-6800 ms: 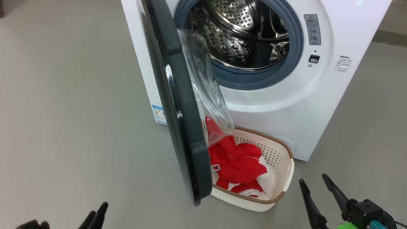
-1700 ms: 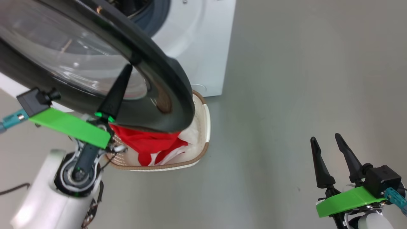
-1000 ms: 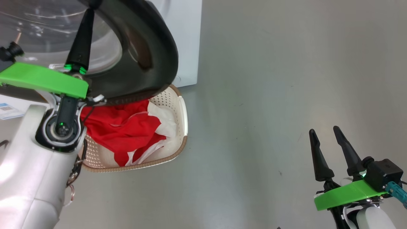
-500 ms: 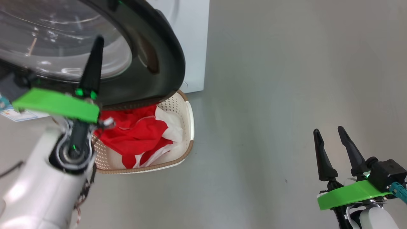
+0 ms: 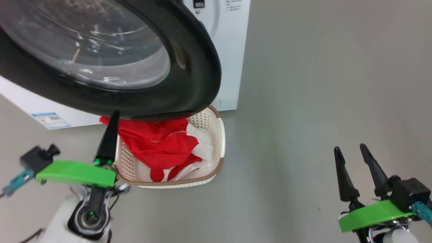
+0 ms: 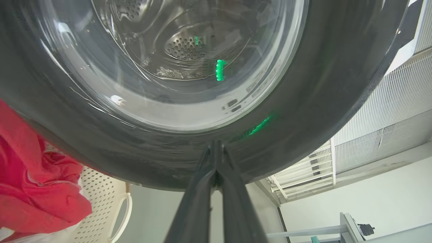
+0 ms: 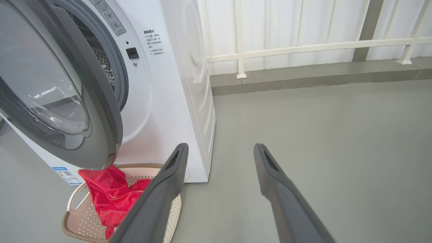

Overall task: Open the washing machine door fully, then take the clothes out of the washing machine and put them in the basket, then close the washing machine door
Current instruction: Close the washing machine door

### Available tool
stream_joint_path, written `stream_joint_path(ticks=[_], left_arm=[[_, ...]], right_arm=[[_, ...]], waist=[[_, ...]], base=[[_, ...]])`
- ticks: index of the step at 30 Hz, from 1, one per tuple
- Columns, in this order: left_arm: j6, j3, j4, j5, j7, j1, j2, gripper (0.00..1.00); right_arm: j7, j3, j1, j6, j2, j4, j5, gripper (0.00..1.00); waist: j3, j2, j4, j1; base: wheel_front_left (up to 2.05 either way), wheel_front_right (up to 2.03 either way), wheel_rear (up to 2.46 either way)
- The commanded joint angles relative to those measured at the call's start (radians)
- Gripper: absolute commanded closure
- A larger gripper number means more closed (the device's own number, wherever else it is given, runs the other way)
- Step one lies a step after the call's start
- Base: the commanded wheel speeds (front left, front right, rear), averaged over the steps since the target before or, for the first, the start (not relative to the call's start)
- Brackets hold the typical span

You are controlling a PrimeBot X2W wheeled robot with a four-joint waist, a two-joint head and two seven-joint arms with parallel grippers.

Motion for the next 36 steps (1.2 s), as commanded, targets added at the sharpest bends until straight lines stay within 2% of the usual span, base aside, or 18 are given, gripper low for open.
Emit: stream_joint_path(ticks=[1,4,8,11,17,19,22,24,25,30,36], left_arm=[[-0.007,0.06,-0.023,0.028,-0.011,0.013,0.027,1.0],[-0.007,0.132,-0.025,0.064,-0.012,0.074,-0.002,0.89],[-0.007,0.199,-0.032,0.133,-0.012,0.149,-0.02,0.9],[-0.007,0.227,-0.029,0.212,-0.012,0.194,-0.025,0.87],[-0.007,0.266,-0.033,0.355,-0.012,0.279,-0.043,0.51],[-0.007,0.283,-0.038,0.378,-0.012,0.303,-0.052,0.49],[-0.007,0.302,-0.04,0.452,-0.012,0.335,-0.054,0.29],[-0.007,0.314,-0.041,0.503,-0.012,0.353,-0.056,0.07],[-0.007,0.318,-0.043,0.524,-0.012,0.361,-0.059,0.01],[-0.007,0.349,-0.047,0.606,-0.012,0.387,-0.069,0.0],[-0.007,0.405,-0.067,0.767,-0.012,0.412,-0.091,0.0]], right_arm=[[-0.006,0.015,0.005,0.005,-0.005,-0.023,-0.014,0.0],[-0.006,0.009,0.016,0.005,-0.005,-0.023,-0.017,0.0],[-0.006,0.005,0.027,0.005,-0.005,-0.026,-0.022,0.0],[-0.006,0.002,0.037,0.005,-0.005,-0.027,-0.025,0.0],[-0.006,-0.005,0.06,0.005,-0.005,-0.026,-0.032,0.0],[-0.006,-0.01,0.069,0.005,-0.005,-0.027,-0.033,0.0],[-0.006,-0.018,0.083,0.005,-0.007,-0.029,-0.034,0.0],[-0.006,-0.022,0.093,0.005,-0.008,-0.03,-0.034,0.0],[-0.006,-0.024,0.097,0.005,-0.01,-0.03,-0.034,0.0],[-0.006,-0.029,0.111,0.005,-0.015,-0.03,-0.032,0.0],[-0.006,-0.042,0.134,0.005,-0.016,-0.037,-0.032,0.0]], waist=[[-0.021,0.0,0.022,0.0],[-0.036,0.0,0.036,0.0],[-0.047,0.0,0.048,0.0],[-0.057,0.0,0.054,0.0],[-0.078,0.0,0.055,0.0],[-0.086,0.0,0.056,0.0],[-0.098,0.0,0.058,0.0],[-0.105,0.0,0.059,0.0],[-0.108,0.0,0.06,0.0],[-0.12,0.0,0.063,0.0],[-0.141,0.0,0.068,0.0]], base=[[0.0,0.0,0.0],[0.0,0.0,0.0],[0.0,0.0,0.0],[0.0,0.0,0.0],[0.0,0.0,0.0],[0.0,0.0,0.0],[0.0,0.0,0.0],[0.0,0.0,0.0],[0.0,0.0,0.0],[0.0,0.0,0.0],[0.0,0.0,0.0]])
